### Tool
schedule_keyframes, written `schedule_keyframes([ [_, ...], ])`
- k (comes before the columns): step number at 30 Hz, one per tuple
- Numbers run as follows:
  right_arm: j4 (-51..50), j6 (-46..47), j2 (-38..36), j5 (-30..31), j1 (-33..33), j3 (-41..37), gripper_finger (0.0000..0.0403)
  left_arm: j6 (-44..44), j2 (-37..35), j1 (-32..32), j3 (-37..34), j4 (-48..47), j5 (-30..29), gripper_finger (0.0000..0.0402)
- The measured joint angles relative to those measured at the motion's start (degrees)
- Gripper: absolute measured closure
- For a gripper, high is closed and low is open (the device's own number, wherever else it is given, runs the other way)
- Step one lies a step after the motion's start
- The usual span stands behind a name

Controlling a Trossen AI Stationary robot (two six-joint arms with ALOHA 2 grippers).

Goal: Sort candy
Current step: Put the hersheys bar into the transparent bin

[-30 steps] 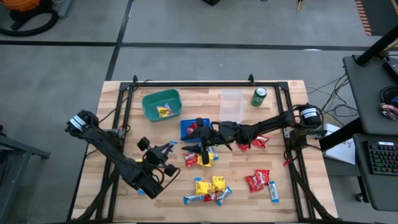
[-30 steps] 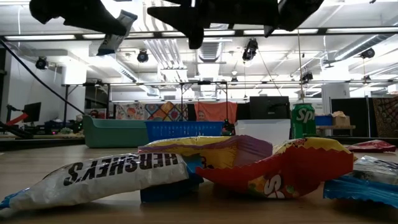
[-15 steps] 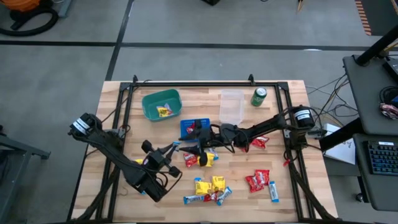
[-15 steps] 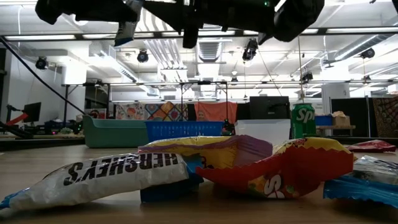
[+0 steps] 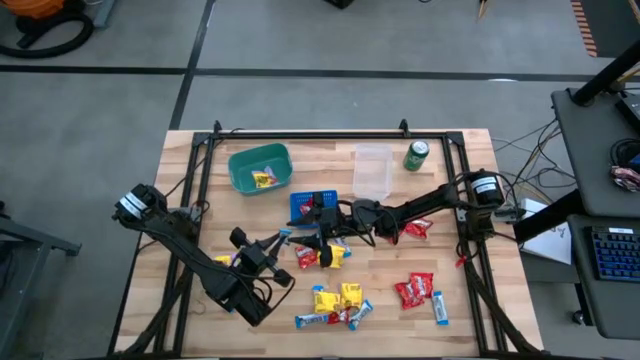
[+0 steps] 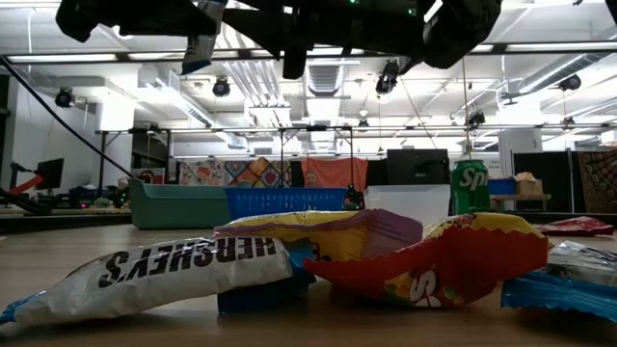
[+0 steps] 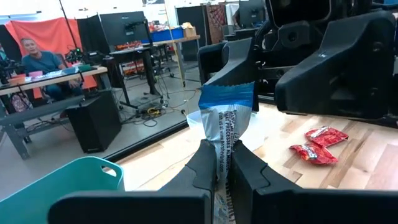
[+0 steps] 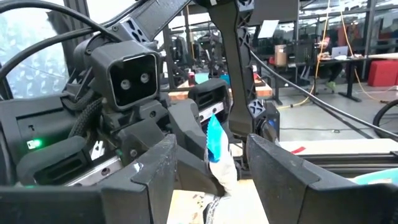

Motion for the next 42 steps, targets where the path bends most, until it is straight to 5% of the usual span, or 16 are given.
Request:
schedule_keyframes([
  [13, -2.41, -2.41, 0.0, 2.86, -0.11, 0.01, 0.0219, 4.21, 0.0, 0.0, 0.02, 1.38, 5.94, 0.0401],
  [23, -3.59, -1.36, 0.0, -0.22, -0.09, 0.01, 0.0237, 5.18, 0.0, 0.69, 0.02, 2.14, 2.38, 0.0401],
  [29, -3.65, -1.99, 0.08, -0.39, -0.11, 0.01, 0.0248, 13.71, 0.0, 1.6, 0.02, 9.06, 3.88, 0.0401],
  [34, -3.68, -2.06, 1.09, -0.69, -0.09, 0.01, 0.0278, 23.2, 0.0, 1.88, 0.04, 14.84, 5.65, 0.0401],
  [42, -3.7, -2.74, 1.51, -0.77, -0.09, 0.03, 0.0368, 23.81, 0.0, 1.88, 0.04, 15.2, 6.76, 0.039],
])
